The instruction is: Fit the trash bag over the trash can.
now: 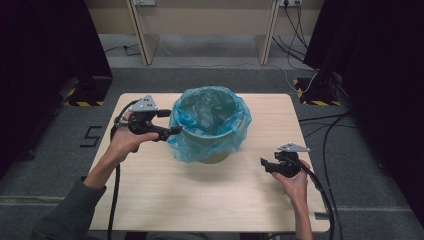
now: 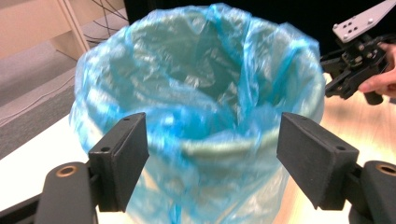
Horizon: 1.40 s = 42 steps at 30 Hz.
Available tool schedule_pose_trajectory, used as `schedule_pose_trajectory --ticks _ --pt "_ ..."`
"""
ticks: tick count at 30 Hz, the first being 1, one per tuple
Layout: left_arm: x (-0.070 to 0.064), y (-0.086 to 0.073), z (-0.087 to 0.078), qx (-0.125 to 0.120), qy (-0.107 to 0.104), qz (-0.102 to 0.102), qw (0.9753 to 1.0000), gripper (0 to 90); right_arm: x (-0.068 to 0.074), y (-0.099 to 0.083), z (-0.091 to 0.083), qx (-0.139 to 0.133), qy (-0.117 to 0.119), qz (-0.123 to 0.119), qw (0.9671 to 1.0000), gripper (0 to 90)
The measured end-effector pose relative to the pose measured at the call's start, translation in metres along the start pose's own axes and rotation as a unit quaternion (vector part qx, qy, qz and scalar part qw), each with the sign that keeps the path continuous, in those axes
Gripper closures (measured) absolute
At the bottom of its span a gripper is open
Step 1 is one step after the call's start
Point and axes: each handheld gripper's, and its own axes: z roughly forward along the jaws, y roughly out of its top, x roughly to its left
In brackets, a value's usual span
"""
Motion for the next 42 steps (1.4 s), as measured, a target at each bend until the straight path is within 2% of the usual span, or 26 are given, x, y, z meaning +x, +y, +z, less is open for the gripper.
schedule_pose_trajectory --ticks 7,10,16,20,24,28,31,37,40,42 --pt "0.003 -0.025 -0.002 0.005 0.008 -0.003 1.0 21.9 -0.004 -0.007 0.002 0.011 -0.005 0.009 0.9999 31.7" --pt "0.004 -0.04 -0.001 0.01 0.013 -0.011 0.9998 21.9 -0.004 -0.009 0.003 0.019 -0.006 0.013 0.9997 30.9" --pt "0.006 -0.074 0.001 0.015 0.005 -0.032 0.9994 21.9 0.0 -0.012 0.005 0.029 -0.014 0.005 0.9995 30.8" --pt "0.011 -0.093 0.002 0.025 0.027 -0.033 0.9988 21.9 0.001 -0.015 0.009 0.039 -0.017 -0.004 0.9991 30.7" --pt "0.015 -0.115 0.004 0.029 0.032 -0.051 0.9978 21.9 0.002 -0.02 0.013 0.049 -0.026 -0.01 0.9984 30.1" --pt "0.015 -0.135 0.007 0.038 0.043 -0.057 0.9967 21.9 0.004 -0.024 0.013 0.045 -0.03 -0.018 0.9984 29.1" --pt "0.014 -0.149 0.01 0.044 0.037 -0.066 0.9961 21.9 0.006 -0.026 0.014 0.039 -0.035 -0.029 0.9982 25.3" --pt "0.012 -0.174 0.016 0.069 0.039 -0.077 0.9939 21.9 0.009 -0.031 0.014 0.023 -0.035 -0.027 0.9987 22.6" --pt "0.01 -0.181 0.017 0.083 0.05 -0.07 0.9928 21.9 0.01 -0.033 0.013 0.021 -0.037 -0.025 0.9988 22.1" --pt "0.008 -0.187 0.019 0.088 0.048 -0.073 0.9923 21.9 0.011 -0.034 0.012 0.02 -0.037 -0.025 0.9988 22.0"
